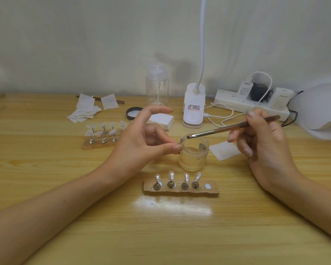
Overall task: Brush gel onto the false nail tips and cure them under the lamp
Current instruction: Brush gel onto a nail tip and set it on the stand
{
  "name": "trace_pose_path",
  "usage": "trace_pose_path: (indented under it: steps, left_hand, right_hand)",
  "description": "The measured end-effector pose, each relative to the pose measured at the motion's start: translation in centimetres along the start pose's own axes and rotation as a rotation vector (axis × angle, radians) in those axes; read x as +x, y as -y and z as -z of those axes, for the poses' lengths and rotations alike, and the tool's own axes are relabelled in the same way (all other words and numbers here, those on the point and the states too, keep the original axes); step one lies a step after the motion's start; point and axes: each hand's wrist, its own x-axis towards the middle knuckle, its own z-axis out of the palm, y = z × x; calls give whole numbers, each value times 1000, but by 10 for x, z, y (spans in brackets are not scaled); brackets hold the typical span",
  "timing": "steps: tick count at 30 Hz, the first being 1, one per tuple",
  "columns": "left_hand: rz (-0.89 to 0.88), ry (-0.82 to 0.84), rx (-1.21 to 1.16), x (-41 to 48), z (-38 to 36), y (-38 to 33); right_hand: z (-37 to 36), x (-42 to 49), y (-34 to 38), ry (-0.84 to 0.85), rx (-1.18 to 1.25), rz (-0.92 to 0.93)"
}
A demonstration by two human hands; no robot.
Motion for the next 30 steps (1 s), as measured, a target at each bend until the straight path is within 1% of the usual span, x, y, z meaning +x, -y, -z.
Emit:
trace_pose_path:
  steps: [3, 9, 12, 15, 21, 26, 30]
  left_hand:
    - [3, 2, -2, 0, 0, 0]
    - [11, 5, -10, 0, 0, -1]
    - [14, 2, 0, 0, 0, -1]
    - [25, 3, -2, 0, -1, -2]
    - [27, 4, -11, 0, 0, -2]
    - [27, 10, -11, 0, 0, -3]
    - [27, 10, -5, 0, 0, -2]
  right_hand:
    - [-4, 0, 1, 39, -22, -7]
    - [0, 0, -1, -41, -27, -36]
    - [-1, 0, 0, 1, 1, 9]
    - [-4, -1, 1, 43, -25, 16]
    - [2, 0, -1, -34, -23, -10]
    - [-3, -1, 0, 51, -9, 43]
    - [-2, -2, 0, -3, -33, -3]
